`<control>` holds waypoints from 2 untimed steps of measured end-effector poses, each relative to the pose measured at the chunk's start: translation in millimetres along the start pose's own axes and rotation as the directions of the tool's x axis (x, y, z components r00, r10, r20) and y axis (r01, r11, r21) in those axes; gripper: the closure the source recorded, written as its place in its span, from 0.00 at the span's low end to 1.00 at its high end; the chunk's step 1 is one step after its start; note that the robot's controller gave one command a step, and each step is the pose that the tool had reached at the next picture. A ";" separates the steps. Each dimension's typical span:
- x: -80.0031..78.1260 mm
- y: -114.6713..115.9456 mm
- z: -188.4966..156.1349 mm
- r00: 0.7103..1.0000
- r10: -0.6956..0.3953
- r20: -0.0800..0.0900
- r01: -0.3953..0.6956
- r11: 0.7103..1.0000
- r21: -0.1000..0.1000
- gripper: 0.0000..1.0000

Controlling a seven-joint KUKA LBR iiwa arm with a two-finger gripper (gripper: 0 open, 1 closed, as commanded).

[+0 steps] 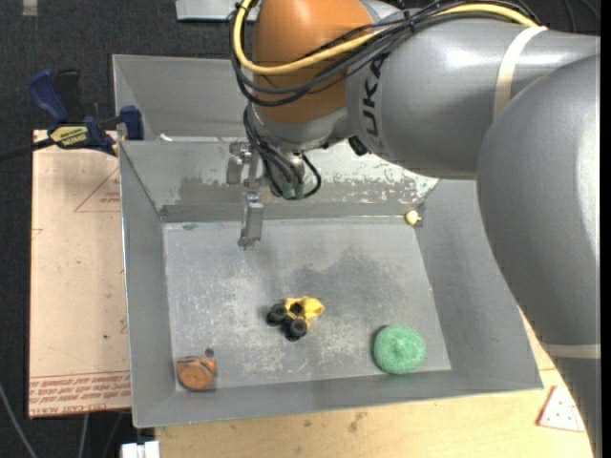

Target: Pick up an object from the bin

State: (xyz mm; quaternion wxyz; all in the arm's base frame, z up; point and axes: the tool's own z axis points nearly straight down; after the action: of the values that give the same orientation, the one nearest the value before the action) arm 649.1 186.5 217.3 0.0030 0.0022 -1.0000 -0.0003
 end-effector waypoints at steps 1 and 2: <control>-1.1 -0.8 -5.5 1.000 0.002 0.007 -0.002 1.000 -0.001 0.00; 19.5 -46.1 19.8 1.000 -0.009 0.009 0.009 1.000 -0.002 0.00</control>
Offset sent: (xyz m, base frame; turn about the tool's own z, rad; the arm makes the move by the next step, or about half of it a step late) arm -0.0273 -0.0667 -0.0300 -0.0097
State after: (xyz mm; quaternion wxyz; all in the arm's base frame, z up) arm 629.7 140.3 197.6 -0.0016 0.0067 -1.0000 -0.0014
